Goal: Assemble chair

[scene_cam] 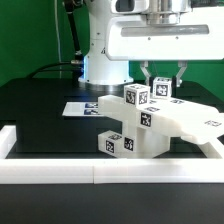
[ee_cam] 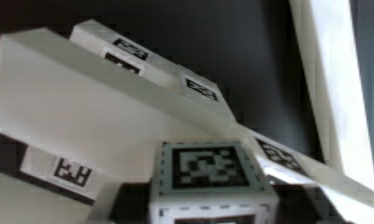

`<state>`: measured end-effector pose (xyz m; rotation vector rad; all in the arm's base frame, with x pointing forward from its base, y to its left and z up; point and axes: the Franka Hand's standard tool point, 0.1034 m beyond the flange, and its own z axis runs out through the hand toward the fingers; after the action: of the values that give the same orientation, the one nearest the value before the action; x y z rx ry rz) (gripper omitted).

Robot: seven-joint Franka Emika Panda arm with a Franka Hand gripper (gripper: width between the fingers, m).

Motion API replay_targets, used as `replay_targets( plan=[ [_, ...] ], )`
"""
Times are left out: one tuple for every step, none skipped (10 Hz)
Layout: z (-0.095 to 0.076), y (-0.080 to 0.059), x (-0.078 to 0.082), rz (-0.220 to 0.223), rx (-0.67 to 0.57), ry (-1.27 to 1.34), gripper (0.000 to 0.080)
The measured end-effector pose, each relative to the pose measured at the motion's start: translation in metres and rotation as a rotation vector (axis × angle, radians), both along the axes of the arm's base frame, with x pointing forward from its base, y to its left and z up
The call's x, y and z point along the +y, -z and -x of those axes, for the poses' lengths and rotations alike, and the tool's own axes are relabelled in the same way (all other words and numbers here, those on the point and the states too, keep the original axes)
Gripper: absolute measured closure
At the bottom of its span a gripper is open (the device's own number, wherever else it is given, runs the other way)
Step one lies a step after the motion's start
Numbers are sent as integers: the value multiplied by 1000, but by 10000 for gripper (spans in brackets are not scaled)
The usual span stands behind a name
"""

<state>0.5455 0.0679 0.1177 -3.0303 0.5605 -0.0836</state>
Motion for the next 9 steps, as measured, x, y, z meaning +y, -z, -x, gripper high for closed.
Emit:
replay_targets(
  plan=[
    [0, 0, 0, -2, 2, 37, 512],
    [0, 0, 0, -9, 6, 122, 512],
    [0, 0, 0, -13, 9, 197, 512],
    [0, 0, 0, -18, 13, 261, 512],
    [0, 0, 0, -22, 16, 321, 512],
    [0, 0, 1, -26, 18, 377, 512],
    [0, 0, 1, -32, 22, 447, 512],
    [0, 0, 1, -36, 25, 503, 512],
    [0, 0, 2, -43, 29, 561, 512]
  ],
)
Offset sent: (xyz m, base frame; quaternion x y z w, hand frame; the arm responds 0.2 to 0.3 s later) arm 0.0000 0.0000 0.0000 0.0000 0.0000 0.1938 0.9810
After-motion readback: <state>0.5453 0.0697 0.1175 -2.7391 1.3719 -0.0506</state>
